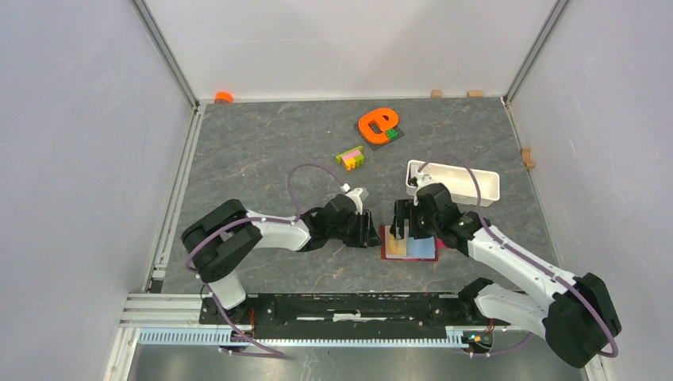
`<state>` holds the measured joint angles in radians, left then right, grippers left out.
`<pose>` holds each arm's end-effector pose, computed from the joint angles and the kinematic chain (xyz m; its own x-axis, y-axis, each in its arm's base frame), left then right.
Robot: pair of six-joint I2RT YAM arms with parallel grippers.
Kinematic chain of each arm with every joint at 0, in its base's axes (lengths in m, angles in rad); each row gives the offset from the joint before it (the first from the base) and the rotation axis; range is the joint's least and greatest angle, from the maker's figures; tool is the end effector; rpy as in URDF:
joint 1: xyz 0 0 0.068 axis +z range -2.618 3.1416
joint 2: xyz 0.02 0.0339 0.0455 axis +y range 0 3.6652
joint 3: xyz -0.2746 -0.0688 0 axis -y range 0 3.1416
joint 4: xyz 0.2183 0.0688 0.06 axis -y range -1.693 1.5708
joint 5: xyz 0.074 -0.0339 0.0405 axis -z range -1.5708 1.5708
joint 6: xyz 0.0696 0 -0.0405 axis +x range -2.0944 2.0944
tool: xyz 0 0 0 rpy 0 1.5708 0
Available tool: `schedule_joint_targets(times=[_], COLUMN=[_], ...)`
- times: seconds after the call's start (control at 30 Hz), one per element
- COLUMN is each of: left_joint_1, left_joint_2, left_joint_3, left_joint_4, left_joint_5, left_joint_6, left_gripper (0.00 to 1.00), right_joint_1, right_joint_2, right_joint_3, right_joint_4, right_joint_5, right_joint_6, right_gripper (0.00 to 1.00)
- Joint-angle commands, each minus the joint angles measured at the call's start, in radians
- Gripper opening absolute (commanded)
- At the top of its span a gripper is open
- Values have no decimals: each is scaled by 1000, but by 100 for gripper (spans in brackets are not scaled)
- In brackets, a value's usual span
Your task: Put the credit cards into the card holder
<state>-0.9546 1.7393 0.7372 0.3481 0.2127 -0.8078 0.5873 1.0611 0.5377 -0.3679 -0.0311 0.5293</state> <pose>0.1885 -0.2916 0.1462 -0.8895 0.0336 -0.4557 0.3641 0.6548 -0.6624 0.1614 0.1100 0.1844 -0.8468 0.0426 -0.5302 -0.1651 0.9265 0.3382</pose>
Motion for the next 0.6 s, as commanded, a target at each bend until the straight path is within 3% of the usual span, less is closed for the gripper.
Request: schedule_joint_targets(times=[0.0,0.23,0.4,0.57], left_joint_1=[14,14,15,14], left_joint_2=[-106,-120,-116,-120], left_joint_3=[-8,1,-8,-14], left_joint_4=[-129,-112,-95,-86], left_joint_5=[-57,-12,-7,-3], left_joint_6=[66,32,21,16], left_gripper=[53,56,56,56], right_joint_1=[-24,-280,-405,-474], right_joint_2=[-59,-169,-234,-199], right_joint_3=[135,57,-51,-142], right_joint_4=[-209,-281,-244,-189], right_joint_5=[240,277,272,203], right_joint_6=[-42,-61,-29,-32], right_gripper=[90,96,80,62])
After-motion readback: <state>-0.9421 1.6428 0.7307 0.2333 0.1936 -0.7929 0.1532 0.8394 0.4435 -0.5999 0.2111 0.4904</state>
